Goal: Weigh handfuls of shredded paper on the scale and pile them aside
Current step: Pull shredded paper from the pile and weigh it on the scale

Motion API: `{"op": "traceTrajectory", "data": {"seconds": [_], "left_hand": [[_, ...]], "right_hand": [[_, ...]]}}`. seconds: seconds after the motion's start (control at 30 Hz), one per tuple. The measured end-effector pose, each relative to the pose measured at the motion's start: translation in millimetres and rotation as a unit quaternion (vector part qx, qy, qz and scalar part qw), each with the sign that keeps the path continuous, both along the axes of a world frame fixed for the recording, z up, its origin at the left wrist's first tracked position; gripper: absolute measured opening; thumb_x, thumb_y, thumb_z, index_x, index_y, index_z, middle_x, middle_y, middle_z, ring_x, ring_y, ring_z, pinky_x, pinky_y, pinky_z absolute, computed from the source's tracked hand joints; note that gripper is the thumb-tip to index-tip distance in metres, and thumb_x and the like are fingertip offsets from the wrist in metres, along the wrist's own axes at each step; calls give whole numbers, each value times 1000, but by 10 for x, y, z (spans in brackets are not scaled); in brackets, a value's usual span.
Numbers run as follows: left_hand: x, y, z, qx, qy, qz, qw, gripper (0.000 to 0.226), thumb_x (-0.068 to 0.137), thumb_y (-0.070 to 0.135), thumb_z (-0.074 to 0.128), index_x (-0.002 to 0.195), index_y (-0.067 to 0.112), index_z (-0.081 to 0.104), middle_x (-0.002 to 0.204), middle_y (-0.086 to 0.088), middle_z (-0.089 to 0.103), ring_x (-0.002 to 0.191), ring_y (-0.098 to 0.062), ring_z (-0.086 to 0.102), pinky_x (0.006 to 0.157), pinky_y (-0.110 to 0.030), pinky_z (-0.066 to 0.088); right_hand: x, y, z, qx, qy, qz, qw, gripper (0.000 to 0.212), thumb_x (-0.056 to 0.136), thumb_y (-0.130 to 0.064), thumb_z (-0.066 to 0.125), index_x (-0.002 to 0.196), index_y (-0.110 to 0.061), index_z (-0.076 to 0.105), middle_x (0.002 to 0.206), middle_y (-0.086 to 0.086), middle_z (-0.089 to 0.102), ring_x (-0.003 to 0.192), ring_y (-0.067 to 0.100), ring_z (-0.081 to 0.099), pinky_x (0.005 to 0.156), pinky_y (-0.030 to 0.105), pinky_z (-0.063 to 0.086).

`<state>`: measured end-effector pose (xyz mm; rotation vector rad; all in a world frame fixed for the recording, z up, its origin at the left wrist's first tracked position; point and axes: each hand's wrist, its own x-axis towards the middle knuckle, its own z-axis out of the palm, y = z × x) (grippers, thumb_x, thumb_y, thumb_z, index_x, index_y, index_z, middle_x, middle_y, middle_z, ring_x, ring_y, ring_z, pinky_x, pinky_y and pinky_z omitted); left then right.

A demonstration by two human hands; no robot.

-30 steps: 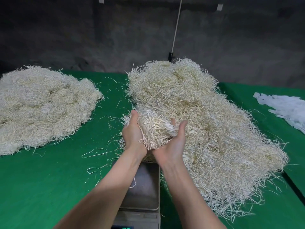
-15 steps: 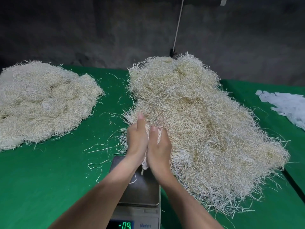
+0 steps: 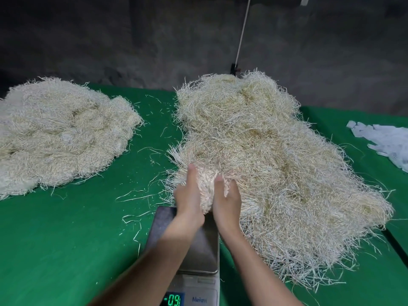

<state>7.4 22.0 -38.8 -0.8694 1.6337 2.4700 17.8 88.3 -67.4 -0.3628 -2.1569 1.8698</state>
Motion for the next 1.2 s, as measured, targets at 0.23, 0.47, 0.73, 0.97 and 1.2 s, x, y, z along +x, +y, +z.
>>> {"op": "traceTrajectory", "data": {"seconds": [0.23, 0.47, 0.73, 0.97, 1.2], "left_hand": [[39, -57, -200, -203, 142, -112, 962, 55, 95, 52, 42, 123, 7, 56, 70, 10, 58, 61, 11, 59, 53, -5, 40], [66, -106, -109, -132, 26, -38, 990, 45, 98, 46, 40, 75, 9, 48, 59, -2, 56, 48, -11, 55, 41, -19, 38], [-67, -635, -102, -256, 151, -25, 954, 9, 97, 20, 49, 96, 20, 58, 98, 6, 62, 88, -4, 59, 74, -10, 43], [-70, -1081, -198, -314, 131, -39, 940, 42, 94, 34, 54, 68, 2, 48, 65, 1, 44, 61, -14, 38, 56, -28, 31], [234, -1419, -436, -56, 135, 37, 989, 38, 98, 44, 38, 135, 34, 38, 122, 18, 53, 89, 27, 51, 71, 2, 41]], "right_hand": [[-54, 86, 201, 44, 73, 29, 996, 23, 100, -40, 34, 100, -30, 55, 105, -7, 58, 96, 1, 54, 77, 22, 40], [-142, -115, 226, 59, 64, 29, 996, 43, 98, -25, 49, 57, -13, 45, 55, 6, 50, 48, 15, 46, 53, 34, 43], [-58, -478, 158, 62, 68, 89, 992, 41, 92, -56, 38, 125, -31, 42, 123, -11, 51, 106, 4, 51, 89, 27, 41], [-125, -876, 10, -38, 33, 111, 993, 27, 94, -38, 52, 75, -23, 62, 63, -13, 62, 59, -1, 55, 53, 9, 38], [-403, -1443, 4, -94, -45, 46, 994, 50, 94, -47, 49, 121, -7, 59, 122, 11, 60, 116, 24, 55, 98, 29, 43]]}}
